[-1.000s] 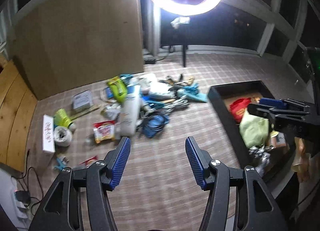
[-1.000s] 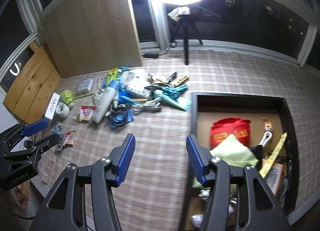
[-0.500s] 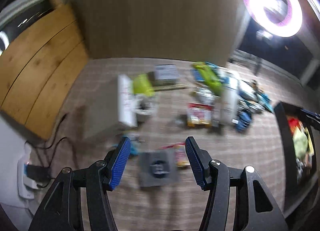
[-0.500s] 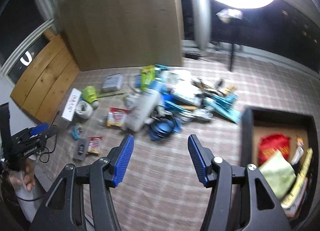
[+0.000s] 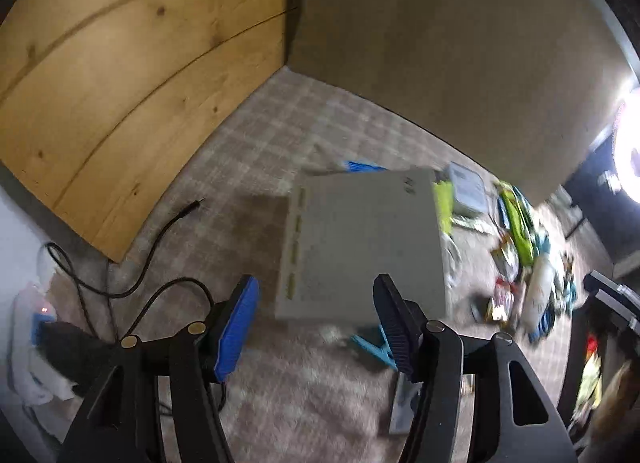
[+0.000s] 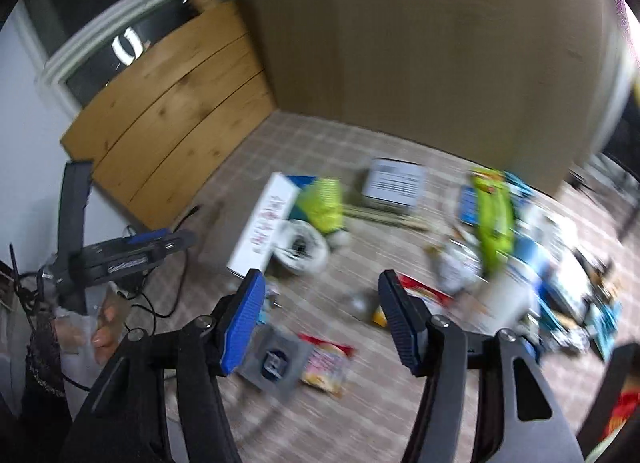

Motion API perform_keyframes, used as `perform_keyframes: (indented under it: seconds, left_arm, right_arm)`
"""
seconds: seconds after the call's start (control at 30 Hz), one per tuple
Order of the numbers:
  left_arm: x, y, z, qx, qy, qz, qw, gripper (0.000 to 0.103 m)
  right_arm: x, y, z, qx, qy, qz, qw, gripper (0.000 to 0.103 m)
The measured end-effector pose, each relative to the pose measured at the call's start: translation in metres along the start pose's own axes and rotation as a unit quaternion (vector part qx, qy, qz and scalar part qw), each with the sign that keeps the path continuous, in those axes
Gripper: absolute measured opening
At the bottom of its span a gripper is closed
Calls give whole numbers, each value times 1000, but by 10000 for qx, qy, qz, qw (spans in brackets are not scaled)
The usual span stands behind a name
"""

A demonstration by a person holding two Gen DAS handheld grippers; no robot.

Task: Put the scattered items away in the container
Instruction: 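Move both grippers back toward the white box on the floor, then grasp the white box with the left gripper while the right gripper grasps it too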

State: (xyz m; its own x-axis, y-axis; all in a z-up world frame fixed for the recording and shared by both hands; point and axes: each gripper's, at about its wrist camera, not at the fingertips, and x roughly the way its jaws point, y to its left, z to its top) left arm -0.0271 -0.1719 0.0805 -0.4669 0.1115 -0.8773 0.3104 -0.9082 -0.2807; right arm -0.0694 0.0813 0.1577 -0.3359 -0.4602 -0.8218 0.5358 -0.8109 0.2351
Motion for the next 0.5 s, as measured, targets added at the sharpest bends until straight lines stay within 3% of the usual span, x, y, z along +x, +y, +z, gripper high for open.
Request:
perform_keyframes:
  seconds: [0.33, 0.5]
  left_arm:
    - [49, 28, 31, -751, 481, -454, 9950, 62]
    - [64, 28, 34, -828, 603, -578, 9931, 68]
  right_arm:
    - [86, 56, 24, -401, 671, 487, 9957, 59]
    - [105, 67, 26, -610, 765, 315, 9947, 59]
